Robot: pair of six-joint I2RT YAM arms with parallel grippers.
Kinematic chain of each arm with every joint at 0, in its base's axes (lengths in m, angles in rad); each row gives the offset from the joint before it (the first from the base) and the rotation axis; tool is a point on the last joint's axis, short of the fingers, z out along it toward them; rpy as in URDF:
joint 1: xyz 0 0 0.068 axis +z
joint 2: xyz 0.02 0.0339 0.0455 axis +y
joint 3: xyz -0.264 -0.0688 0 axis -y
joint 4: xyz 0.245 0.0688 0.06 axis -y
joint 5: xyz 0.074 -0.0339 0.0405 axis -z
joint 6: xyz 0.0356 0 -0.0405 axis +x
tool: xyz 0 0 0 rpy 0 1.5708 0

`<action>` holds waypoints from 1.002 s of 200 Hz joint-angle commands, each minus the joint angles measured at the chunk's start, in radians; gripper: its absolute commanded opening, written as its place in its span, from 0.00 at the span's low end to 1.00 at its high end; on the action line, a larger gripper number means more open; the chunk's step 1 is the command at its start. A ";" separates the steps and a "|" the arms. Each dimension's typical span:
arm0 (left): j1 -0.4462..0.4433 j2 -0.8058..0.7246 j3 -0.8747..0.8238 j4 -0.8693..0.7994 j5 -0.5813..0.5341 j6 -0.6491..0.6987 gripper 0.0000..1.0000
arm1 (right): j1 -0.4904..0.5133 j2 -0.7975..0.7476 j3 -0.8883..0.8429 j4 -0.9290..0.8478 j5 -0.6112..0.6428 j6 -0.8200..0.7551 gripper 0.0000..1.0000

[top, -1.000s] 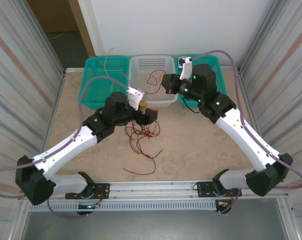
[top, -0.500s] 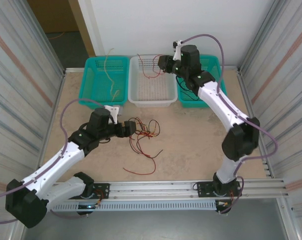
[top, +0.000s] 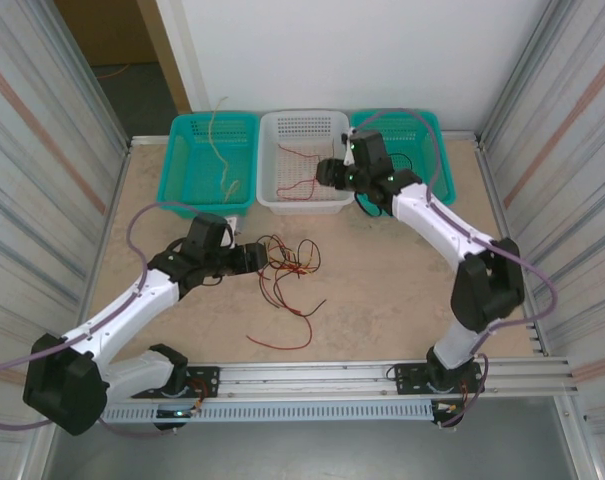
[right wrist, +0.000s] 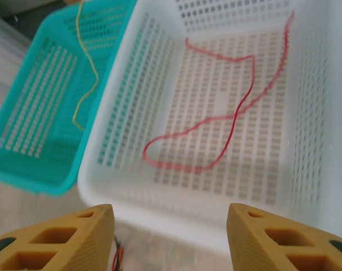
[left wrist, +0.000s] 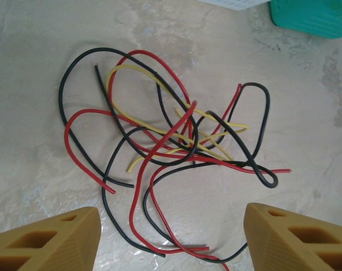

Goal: Untangle the cables

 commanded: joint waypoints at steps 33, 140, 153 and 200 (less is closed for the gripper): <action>0.010 0.059 0.013 0.017 0.084 -0.083 0.63 | 0.262 -0.166 -0.197 -0.192 0.096 0.013 0.74; 0.012 0.108 -0.016 0.133 0.148 -0.180 0.63 | 0.385 0.016 -0.175 -0.207 0.100 0.229 0.51; 0.010 0.095 -0.021 0.136 0.157 -0.184 0.62 | 0.382 0.037 -0.157 -0.232 0.130 0.242 0.46; 0.012 0.117 -0.023 0.150 0.174 -0.198 0.61 | 0.378 0.060 -0.152 -0.198 0.145 0.318 0.37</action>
